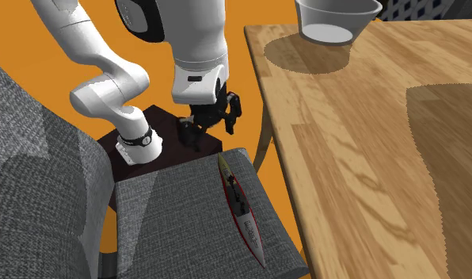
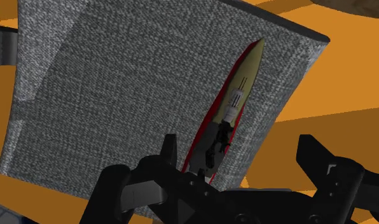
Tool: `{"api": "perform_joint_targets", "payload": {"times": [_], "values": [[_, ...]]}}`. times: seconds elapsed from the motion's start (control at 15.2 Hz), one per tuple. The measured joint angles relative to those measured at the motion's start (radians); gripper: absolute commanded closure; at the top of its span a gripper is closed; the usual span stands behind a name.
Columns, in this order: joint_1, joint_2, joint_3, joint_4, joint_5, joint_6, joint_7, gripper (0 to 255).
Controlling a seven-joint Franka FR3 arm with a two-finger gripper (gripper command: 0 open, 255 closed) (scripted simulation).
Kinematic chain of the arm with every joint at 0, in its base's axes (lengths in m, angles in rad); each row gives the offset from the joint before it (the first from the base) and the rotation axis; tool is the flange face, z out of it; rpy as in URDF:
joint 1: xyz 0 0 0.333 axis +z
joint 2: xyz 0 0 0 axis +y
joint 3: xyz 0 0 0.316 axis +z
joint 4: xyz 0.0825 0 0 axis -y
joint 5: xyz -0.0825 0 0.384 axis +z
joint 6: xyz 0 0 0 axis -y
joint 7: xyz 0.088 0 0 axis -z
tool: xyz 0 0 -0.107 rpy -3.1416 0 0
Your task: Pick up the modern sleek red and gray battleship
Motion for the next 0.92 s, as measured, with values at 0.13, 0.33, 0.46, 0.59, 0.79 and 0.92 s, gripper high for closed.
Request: {"api": "perform_joint_targets", "payload": {"times": [0.13, 0.33, 0.46, 0.59, 0.79, 0.92], "values": [[-0.008, 0.076, -0.009, 0.041, 0.004, 0.025, 0.007, 0], [-0.018, 0.193, -0.018, 0.092, 0.013, 0.076, 0.022, 0], [-0.028, 0.263, -0.03, 0.129, 0.019, 0.08, 0.022, 0], [-0.032, 0.324, -0.035, 0.172, 0.026, 0.091, 0.03, 0], [-0.032, 0.359, -0.035, 0.16, 0.03, 0.151, 0.034, 0], [-0.033, 0.369, -0.035, 0.147, 0.03, 0.175, 0.033, 0]]}}
